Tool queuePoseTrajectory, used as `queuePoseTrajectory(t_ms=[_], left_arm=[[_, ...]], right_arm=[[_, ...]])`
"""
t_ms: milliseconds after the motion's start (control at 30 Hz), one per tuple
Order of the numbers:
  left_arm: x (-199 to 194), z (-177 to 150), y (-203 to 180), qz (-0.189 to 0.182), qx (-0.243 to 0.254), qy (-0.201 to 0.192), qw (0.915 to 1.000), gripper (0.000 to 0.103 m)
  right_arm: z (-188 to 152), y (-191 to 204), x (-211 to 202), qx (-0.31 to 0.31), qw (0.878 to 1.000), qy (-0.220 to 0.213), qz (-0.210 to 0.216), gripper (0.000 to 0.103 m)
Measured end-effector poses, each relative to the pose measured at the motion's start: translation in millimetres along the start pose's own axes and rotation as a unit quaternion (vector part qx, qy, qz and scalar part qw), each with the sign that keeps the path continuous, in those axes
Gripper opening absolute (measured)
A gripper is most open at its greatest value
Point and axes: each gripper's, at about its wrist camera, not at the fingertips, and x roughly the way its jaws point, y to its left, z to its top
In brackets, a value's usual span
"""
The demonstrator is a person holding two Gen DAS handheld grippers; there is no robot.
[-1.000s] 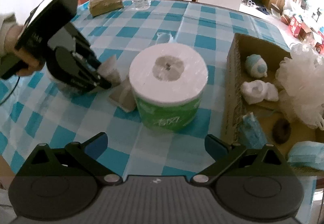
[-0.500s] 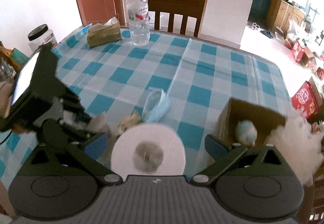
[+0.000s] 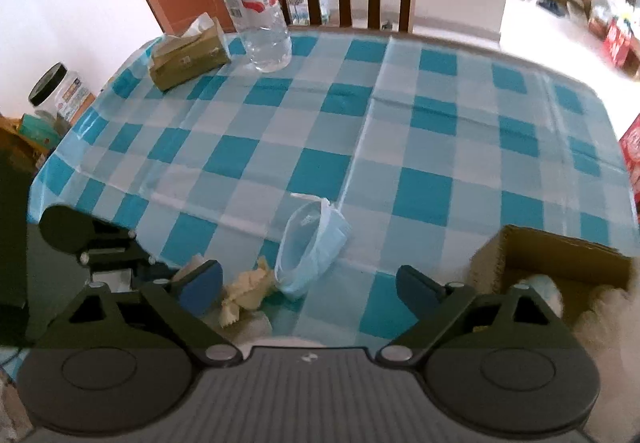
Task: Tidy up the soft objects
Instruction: 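Close the right gripper on the blue looped mask while the left gripper holds the pouch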
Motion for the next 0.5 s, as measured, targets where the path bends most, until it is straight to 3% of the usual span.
queuePoseTrajectory(t_ms=[300,500], left_arm=[[1,1,0,-0.002,-0.001,-0.001,1.0,0.023],[3,1,0,-0.005,-0.002,0.002,1.0,0.023]], right_arm=[[26,-11,64,0.067,0.993,0.091,0.03,0.086],[33,-12,99,0.096,0.986,0.136,0.022,0.077]])
